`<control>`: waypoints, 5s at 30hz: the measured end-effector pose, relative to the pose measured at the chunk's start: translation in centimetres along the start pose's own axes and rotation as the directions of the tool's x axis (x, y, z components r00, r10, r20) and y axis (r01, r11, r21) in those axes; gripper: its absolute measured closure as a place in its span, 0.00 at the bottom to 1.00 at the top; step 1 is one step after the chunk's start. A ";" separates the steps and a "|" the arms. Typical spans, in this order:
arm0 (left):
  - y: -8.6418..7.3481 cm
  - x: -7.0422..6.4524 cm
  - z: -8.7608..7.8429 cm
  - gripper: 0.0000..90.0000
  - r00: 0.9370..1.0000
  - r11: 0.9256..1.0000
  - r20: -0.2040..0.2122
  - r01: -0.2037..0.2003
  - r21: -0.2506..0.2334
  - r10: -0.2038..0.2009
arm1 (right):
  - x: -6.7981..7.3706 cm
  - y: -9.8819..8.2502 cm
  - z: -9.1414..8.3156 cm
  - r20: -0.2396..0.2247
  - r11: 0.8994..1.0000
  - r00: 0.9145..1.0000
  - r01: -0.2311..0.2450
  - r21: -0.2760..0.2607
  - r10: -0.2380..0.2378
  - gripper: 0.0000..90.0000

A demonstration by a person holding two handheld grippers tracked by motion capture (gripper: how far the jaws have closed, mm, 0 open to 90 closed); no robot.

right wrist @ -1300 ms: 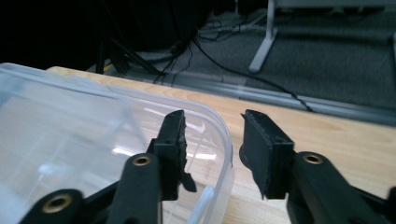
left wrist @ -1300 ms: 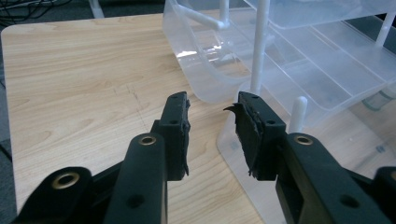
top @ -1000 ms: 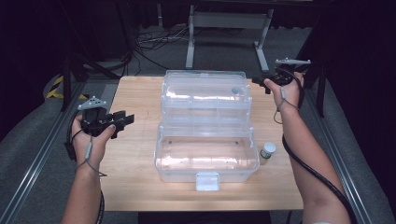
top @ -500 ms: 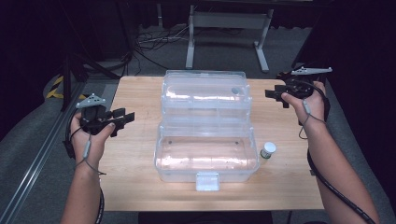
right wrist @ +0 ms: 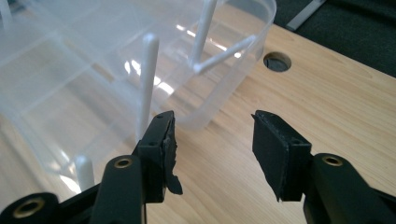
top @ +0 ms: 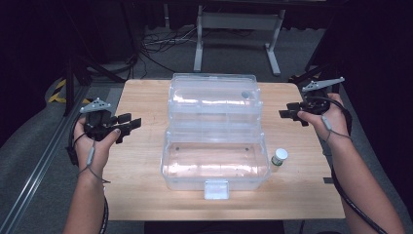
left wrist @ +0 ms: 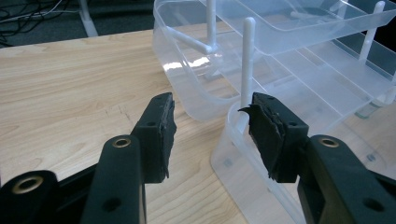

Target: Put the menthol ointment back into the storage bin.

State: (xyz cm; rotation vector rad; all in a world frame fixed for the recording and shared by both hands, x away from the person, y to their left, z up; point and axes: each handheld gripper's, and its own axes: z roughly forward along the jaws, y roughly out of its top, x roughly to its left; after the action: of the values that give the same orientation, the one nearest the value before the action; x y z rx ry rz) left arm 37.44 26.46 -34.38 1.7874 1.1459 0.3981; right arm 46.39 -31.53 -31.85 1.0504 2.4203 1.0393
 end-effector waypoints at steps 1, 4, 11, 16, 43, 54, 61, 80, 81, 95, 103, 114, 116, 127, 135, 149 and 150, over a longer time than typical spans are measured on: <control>0.0 0.0 0.0 0.55 1.000 1.000 0.000 0.000 0.000 0.000 | 0.0 0.0 0.0 0.000 1.000 1.000 0.000 0.000 0.000 0.56; 0.0 0.0 0.0 0.55 1.000 1.000 -0.001 0.001 0.004 -0.001 | 0.3 -0.2 -0.2 -0.002 0.998 1.000 0.029 0.051 -0.029 0.56; -0.2 0.0 -0.3 0.54 1.000 1.000 -0.002 -0.002 0.013 0.002 | 0.9 -0.4 -0.2 -0.047 0.988 0.996 0.084 0.127 -0.079 0.54; -0.3 0.0 -0.6 0.53 1.000 1.000 -0.007 -0.001 0.012 0.001 | 1.5 -0.4 0.0 -0.092 0.975 0.991 0.109 0.194 -0.093 0.51; -0.4 0.0 -0.2 0.53 1.000 1.000 0.001 -0.004 0.028 0.004 | 2.8 -3.5 5.2 -0.137 0.868 0.982 0.183 0.461 -0.134 0.47; -0.4 0.1 0.0 0.53 1.000 0.999 0.003 -0.004 0.036 0.004 | 2.6 -4.8 6.5 -0.153 0.817 0.979 0.195 0.542 -0.132 0.46; -0.5 0.1 0.1 0.53 1.000 0.999 0.004 -0.002 0.036 0.001 | 2.5 -5.7 7.4 -0.163 0.794 0.977 0.207 0.571 -0.138 0.46; -0.6 0.3 0.3 0.53 1.000 0.999 0.004 0.007 0.042 -0.007 | 3.0 -5.7 7.7 -0.166 0.756 0.969 0.248 0.606 -0.184 0.56; -0.6 0.3 0.3 0.53 1.000 0.999 0.004 0.007 0.042 -0.007 | 3.1 -5.5 7.3 -0.168 0.757 0.969 0.244 0.606 -0.179 0.56; -0.6 0.3 0.3 0.53 1.000 0.999 0.006 0.006 0.047 -0.006 | 4.1 -3.2 4.4 -0.211 0.747 0.946 0.323 0.581 -0.245 0.56; -0.6 0.3 0.3 0.53 1.000 0.999 0.007 0.004 0.048 -0.005 | 4.9 -1.9 2.7 -0.212 0.753 0.939 0.344 0.562 -0.270 0.56; -0.6 0.3 0.3 0.53 1.000 0.999 0.010 0.003 0.050 -0.004 | 6.5 -0.2 0.7 -0.230 0.751 0.924 0.382 0.538 -0.305 0.56; -0.6 0.3 0.3 0.53 1.000 0.999 0.010 0.002 0.052 -0.003 | 6.7 0.2 0.4 -0.231 0.753 0.924 0.383 0.535 -0.305 0.56; -0.6 0.4 0.5 0.53 1.000 0.999 0.011 0.004 0.054 -0.005 | 8.7 2.2 -0.5 -0.286 0.743 0.887 0.460 0.487 -0.362 0.56; -0.6 0.2 0.6 0.53 1.000 0.998 0.013 -0.003 0.062 0.002 | 10.7 3.7 -0.4 -0.317 0.727 0.861 0.507 0.463 -0.398 0.56; -0.8 0.4 0.8 0.53 1.000 0.997 0.013 0.002 0.073 -0.003 | 13.1 5.0 1.2 -0.415 0.678 0.800 0.593 0.434 -0.434 0.56; -0.8 0.4 0.9 0.53 1.000 0.997 0.014 0.003 0.073 -0.004 | 13.4 5.0 1.4 -0.422 0.671 0.794 0.601 0.434 -0.438 0.56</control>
State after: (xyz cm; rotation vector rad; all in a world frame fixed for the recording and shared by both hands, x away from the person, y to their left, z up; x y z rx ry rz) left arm 37.82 26.46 -35.56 1.8488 1.1668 0.3452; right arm 40.48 -18.70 -29.12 0.2471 3.0839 0.2934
